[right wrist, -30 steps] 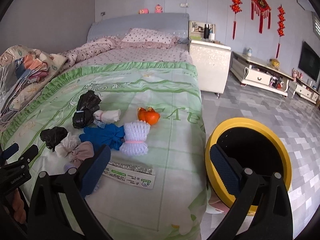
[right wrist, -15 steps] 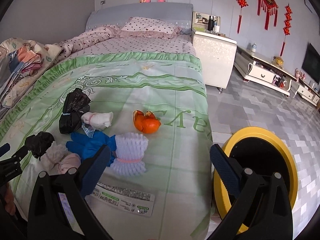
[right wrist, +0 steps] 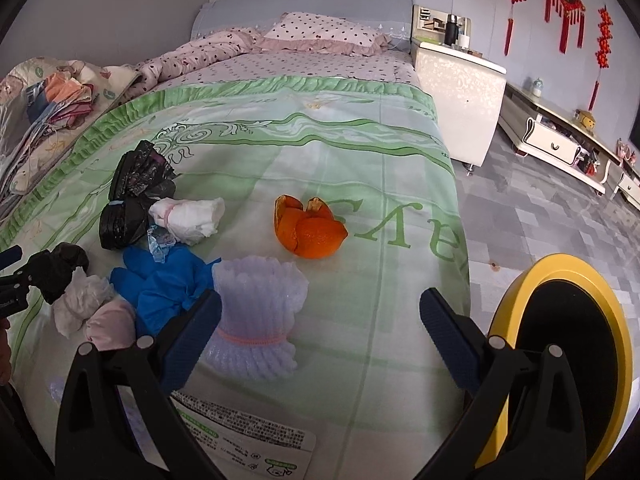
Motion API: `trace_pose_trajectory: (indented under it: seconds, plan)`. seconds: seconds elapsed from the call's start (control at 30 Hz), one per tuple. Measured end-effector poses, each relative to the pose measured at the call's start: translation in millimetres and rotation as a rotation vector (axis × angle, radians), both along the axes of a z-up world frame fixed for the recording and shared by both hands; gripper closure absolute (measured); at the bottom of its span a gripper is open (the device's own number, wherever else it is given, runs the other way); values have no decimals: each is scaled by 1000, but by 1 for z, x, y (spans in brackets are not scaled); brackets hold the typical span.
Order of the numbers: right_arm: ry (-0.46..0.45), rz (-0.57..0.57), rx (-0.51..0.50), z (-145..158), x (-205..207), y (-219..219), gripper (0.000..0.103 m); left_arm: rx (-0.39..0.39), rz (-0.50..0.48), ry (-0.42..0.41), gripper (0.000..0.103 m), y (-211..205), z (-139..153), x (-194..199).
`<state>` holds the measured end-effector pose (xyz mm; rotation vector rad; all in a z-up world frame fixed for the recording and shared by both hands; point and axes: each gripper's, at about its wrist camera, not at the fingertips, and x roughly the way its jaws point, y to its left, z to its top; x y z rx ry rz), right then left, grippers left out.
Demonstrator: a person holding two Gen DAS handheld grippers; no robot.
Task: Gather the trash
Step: 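Close the left gripper on the black bag while the right approaches the mesh bundle, then close the right gripper on the white mesh bundle while the left gripper lifts the black bag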
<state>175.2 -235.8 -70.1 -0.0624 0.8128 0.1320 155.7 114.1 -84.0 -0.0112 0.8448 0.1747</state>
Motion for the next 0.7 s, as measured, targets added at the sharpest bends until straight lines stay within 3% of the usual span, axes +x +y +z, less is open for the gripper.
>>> trace_pose_trajectory:
  seconds: [0.27, 0.47, 0.57, 0.67, 0.7]
  plan:
    - [9, 38, 32, -12, 18, 13, 8, -13, -35, 27, 7, 0, -22, 15]
    - [39, 58, 62, -19, 22, 19, 16, -22, -119, 39, 35, -13, -30, 19]
    - [68, 62, 111, -21, 29, 18, 24, -76, -144, 69, 52, -15, -35, 30]
    - [102, 76, 166, -23, 34, 16, 35, -111, -147, 63, 61, -13, -36, 38]
    - [100, 83, 174, -22, 34, 16, 43, -115, -145, 60, 63, -13, -37, 41]
